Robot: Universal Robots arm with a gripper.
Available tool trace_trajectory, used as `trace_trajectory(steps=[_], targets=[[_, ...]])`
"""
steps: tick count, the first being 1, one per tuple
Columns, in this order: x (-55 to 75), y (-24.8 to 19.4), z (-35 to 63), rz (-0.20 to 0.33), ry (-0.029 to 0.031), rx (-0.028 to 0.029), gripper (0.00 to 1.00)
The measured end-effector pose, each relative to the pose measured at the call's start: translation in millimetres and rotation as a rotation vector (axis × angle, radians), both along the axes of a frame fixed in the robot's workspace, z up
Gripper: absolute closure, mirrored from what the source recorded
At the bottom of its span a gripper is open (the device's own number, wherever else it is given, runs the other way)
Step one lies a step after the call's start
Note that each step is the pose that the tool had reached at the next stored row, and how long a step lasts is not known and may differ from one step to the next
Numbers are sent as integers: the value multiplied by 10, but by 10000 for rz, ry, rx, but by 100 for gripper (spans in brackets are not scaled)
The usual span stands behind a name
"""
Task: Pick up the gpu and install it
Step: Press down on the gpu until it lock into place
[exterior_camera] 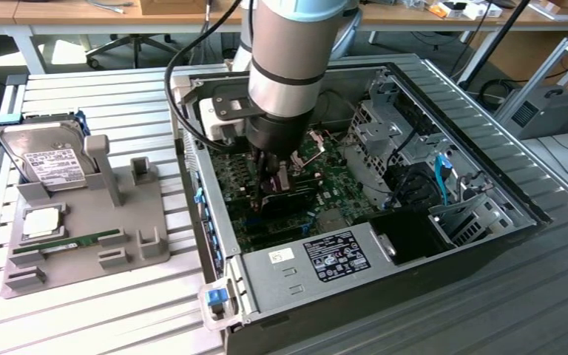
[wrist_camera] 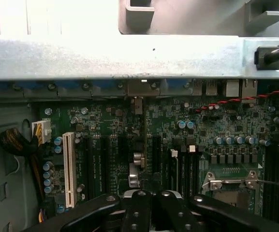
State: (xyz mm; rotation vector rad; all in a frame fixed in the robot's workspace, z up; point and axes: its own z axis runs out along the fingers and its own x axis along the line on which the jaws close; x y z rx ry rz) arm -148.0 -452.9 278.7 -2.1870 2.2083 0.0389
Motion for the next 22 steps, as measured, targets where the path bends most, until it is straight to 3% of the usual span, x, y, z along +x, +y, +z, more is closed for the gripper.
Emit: trace_trajectory(steps=[3, 9, 19, 22], targets=[[1, 0, 94, 0, 3, -5, 89], [13, 0, 99, 2, 4, -9, 89], [214, 2, 98, 1, 4, -9, 89], [215, 2, 97, 0, 2, -7, 89]])
